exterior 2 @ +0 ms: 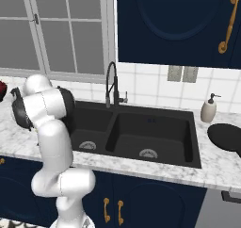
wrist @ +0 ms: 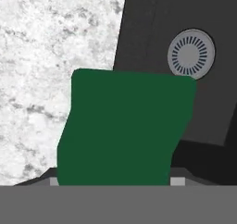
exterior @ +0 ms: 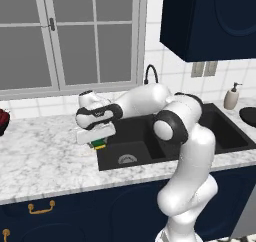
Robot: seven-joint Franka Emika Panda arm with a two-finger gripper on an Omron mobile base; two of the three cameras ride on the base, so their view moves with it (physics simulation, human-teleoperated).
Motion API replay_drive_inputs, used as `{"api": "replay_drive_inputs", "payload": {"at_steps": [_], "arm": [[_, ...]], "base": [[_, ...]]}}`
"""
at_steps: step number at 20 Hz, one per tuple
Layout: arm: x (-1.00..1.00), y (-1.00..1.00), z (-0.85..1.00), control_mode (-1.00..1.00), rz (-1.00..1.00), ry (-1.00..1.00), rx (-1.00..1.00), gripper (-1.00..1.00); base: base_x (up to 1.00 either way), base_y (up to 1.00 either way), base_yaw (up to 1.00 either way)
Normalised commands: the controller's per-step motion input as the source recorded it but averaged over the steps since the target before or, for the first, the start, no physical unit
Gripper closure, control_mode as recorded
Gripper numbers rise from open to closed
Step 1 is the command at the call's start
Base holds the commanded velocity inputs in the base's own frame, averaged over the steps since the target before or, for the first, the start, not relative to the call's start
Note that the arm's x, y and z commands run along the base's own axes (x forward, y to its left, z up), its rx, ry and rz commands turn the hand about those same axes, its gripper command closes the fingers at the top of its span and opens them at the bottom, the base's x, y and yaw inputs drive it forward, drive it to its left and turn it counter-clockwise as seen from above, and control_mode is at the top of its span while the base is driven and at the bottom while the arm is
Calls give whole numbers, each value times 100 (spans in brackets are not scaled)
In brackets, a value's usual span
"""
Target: Pick the pan and sponge and place them into the sink. Then turn on the water.
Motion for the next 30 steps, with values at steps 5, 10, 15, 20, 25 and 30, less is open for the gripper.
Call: {"api": "replay_drive_inputs", "payload": {"at_steps": [5,10,15,20,25,30], "arm": [[-100,-100,76,-100,2,-11,0,100],[-86,-100,87,-100,1,-1,2,100],[-51,-100,84,-100,0,6,2,100],[-38,-100,57,-100,0,7,1,100],[-9,-100,15,-100,0,4,2,100],[44,-100,0,-100,-4,8,10,100]], "base": [[0,0,0],[0,0,0],[0,0,0],[0,0,0],[0,0,0],[0,0,0]]}}
